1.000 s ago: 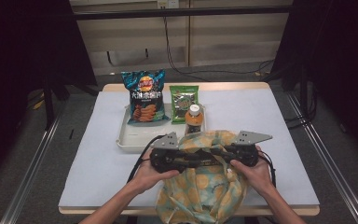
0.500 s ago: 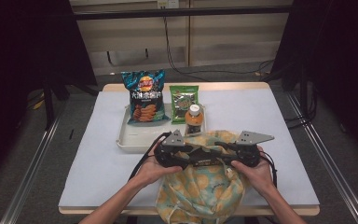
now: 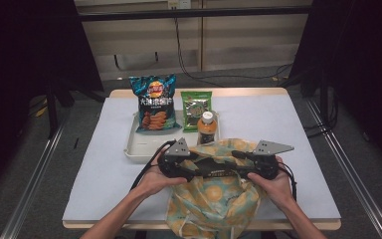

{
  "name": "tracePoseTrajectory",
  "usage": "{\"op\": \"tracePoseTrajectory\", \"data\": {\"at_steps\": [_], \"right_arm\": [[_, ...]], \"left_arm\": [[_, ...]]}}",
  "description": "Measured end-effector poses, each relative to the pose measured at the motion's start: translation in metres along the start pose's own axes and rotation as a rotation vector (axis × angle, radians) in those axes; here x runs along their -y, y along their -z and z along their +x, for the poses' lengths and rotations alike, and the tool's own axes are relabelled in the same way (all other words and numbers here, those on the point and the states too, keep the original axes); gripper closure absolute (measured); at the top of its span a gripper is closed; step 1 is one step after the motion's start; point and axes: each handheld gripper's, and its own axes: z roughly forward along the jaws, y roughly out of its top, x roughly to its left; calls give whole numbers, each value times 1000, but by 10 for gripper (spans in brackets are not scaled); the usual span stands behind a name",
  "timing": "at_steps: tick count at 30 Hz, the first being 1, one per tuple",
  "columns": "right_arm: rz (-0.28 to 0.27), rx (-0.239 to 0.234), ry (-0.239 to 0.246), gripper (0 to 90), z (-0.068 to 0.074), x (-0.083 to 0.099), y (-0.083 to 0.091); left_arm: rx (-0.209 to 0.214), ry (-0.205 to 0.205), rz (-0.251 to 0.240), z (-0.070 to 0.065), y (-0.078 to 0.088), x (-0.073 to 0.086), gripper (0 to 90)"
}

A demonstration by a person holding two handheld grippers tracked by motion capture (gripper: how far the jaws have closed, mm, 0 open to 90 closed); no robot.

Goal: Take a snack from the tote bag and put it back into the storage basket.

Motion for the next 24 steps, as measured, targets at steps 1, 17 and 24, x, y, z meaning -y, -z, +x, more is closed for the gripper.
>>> {"op": "tracePoseTrajectory", "data": {"at_steps": [1, 17, 24], "right_arm": [[0, 0, -1, 501, 0, 0, 0], [-5, 6, -1, 476, -1, 0, 0], [0, 4, -3, 459, -1, 0, -1]], "left_arm": [[3, -6, 3, 1, 1, 0, 380], [35, -8, -16, 16, 3, 14, 240], [73, -39, 12, 15, -6, 15, 182]]}}
